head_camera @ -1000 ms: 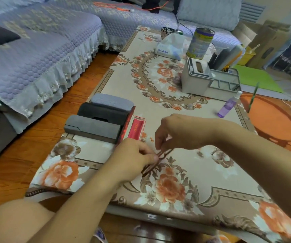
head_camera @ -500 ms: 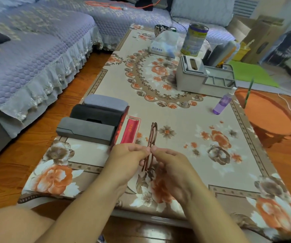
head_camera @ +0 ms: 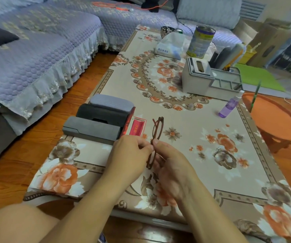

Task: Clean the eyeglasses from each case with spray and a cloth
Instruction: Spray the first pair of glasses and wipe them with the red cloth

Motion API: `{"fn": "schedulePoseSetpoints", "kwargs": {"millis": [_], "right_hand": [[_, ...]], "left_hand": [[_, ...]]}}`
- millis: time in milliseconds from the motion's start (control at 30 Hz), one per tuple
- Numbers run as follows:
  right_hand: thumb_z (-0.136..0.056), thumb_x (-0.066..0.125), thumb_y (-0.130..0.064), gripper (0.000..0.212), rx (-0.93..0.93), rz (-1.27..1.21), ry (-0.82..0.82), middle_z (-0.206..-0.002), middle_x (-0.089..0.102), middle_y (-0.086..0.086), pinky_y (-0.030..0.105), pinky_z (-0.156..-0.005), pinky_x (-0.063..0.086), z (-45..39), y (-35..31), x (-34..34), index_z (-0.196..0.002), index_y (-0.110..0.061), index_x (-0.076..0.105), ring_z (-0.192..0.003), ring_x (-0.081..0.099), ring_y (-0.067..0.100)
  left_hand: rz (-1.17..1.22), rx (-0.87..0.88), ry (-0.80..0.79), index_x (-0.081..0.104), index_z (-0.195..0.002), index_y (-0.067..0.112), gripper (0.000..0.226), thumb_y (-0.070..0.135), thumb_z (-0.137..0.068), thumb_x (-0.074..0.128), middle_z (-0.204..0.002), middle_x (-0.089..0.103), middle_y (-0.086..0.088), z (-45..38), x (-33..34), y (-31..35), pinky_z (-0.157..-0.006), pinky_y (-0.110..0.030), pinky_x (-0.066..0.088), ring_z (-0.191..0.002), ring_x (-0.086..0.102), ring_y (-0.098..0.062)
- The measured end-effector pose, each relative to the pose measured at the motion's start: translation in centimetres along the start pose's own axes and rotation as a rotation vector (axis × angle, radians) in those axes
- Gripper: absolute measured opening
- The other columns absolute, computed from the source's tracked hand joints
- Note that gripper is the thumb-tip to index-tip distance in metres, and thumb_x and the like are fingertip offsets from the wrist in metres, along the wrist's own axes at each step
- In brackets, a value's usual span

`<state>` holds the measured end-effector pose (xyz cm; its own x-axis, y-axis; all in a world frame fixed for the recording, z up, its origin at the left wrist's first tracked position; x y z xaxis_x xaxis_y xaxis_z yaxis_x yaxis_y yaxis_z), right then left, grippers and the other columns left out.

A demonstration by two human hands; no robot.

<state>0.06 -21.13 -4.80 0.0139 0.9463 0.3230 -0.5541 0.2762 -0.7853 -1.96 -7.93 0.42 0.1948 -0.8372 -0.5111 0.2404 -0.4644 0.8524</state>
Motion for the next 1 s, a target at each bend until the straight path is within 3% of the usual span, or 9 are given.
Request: {"fn": "schedulePoseSetpoints", "kwargs": {"millis": [67,133,300,400,500,567,667,800,1000], "right_hand": [[-0.073,0.083,-0.034,0.034,0.017,0.056,0.032,-0.123,0.072,0.015,0.039,-0.099,0.048,-0.6,0.1,0.5,-0.101,-0.014,0.081,-0.103,0.055,0.022],[-0.067,0.084,-0.036,0.039,0.053,0.098,0.071,-0.12,0.073,0.015,0.037,-0.089,0.051,-1.0,0.1,1.1,-0.1,-0.015,0.082,-0.098,0.058,0.023],[-0.085,0.075,-0.011,0.007,0.044,0.142,0.214,-0.059,0.072,-0.001,0.017,-0.042,0.046,-1.1,-2.0,2.6,-0.088,-0.005,0.073,-0.048,0.066,0.009],[-0.067,0.079,-0.015,0.017,0.021,0.227,0.352,-0.072,0.073,0.008,0.029,-0.057,0.057,-3.5,-1.5,4.1,-0.079,-0.006,0.07,-0.064,0.069,0.023],[-0.051,0.068,-0.038,0.039,-0.036,0.438,0.48,-0.087,0.072,0.008,0.048,-0.076,0.061,-6.4,-0.3,4.8,-0.081,-0.013,0.07,-0.09,0.065,0.031],[-0.06,0.064,-0.043,0.039,-0.027,0.626,0.549,-0.098,0.065,0.005,0.048,-0.086,0.055,-6.5,-0.2,5.4,-0.089,-0.018,0.071,-0.099,0.053,0.029],[-0.076,0.063,-0.047,0.037,-0.061,0.794,0.579,-0.112,0.061,0.004,0.048,-0.095,0.046,-5.5,-1.1,6.1,-0.101,-0.021,0.071,-0.109,0.048,0.029],[-0.087,0.058,-0.054,0.047,-0.097,0.89,0.577,-0.121,0.06,0.006,0.047,-0.1,0.042,-6.0,-1.2,5.7,-0.112,-0.017,0.072,-0.117,0.047,0.03],[-0.09,0.06,-0.054,0.045,-0.158,0.989,0.57,-0.122,0.058,0.005,0.044,-0.1,0.042,-6.6,-1.4,5.6,-0.111,-0.017,0.072,-0.117,0.047,0.028]], "left_hand": [[-0.031,-0.006,-0.033,0.072,-0.072,0.028,0.023,0.034,-0.094,0.068,-0.079,0.067,0.009,-0.7,-0.3,-0.3,-0.07,-0.026,0.049,-0.084,0.063,-0.013],[-0.091,-0.01,-0.089,0.07,-0.073,0.029,0.024,0.034,-0.097,0.064,-0.082,0.067,0.005,-1.3,-0.4,-0.3,-0.075,-0.029,0.051,-0.086,0.064,-0.018],[-0.179,0.011,-0.043,0.075,-0.097,0.027,0.023,0.035,-0.102,0.054,-0.097,0.071,0.007,-1.3,-3.1,0.3,-0.069,-0.023,0.049,-0.088,0.065,-0.01],[-0.168,-0.014,0.139,0.075,-0.091,0.018,0.028,0.029,-0.102,0.051,-0.093,0.074,-0.004,-1.6,-6.6,-0.7,-0.076,-0.041,0.057,-0.087,0.067,-0.02],[-0.184,-0.075,0.127,0.073,-0.094,0.024,0.026,0.023,-0.103,0.049,-0.103,0.072,-0.005,-1.9,-7.4,-1.7,-0.086,-0.041,0.052,-0.097,0.064,-0.026],[-0.202,-0.074,0.072,0.068,-0.089,0.029,0.025,0.02,-0.103,0.049,-0.108,0.073,-0.01,-2.0,-6.7,-1.8,-0.087,-0.04,0.051,-0.102,0.064,-0.028],[-0.203,-0.077,0.029,0.076,-0.104,0.023,0.026,0.021,-0.103,0.05,-0.109,0.073,-0.005,-2.0,-5.9,-2.1,-0.082,-0.03,0.044,-0.097,0.06,-0.02],[-0.226,-0.053,0.023,0.074,-0.092,0.026,0.023,0.028,-0.102,0.053,-0.097,0.073,0.001,-2.3,-5.4,-2.2,-0.081,-0.034,0.052,-0.091,0.063,-0.019],[-0.209,-0.061,0.033,0.067,-0.123,0.027,0.026,0.034,-0.1,0.059,-0.107,0.071,0.005,-3.0,-4.3,-2.4,-0.087,-0.034,0.052,-0.098,0.063,-0.015]]}}
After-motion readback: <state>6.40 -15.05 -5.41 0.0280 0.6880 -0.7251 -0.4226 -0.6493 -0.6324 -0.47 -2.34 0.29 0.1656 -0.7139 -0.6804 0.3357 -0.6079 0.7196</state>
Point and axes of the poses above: each hand's wrist, its own z-axis away from the middle knuckle, its own x-axis out of the palm, y = z × x, the point moved 7 cm from there along -z, towards the middle knuckle
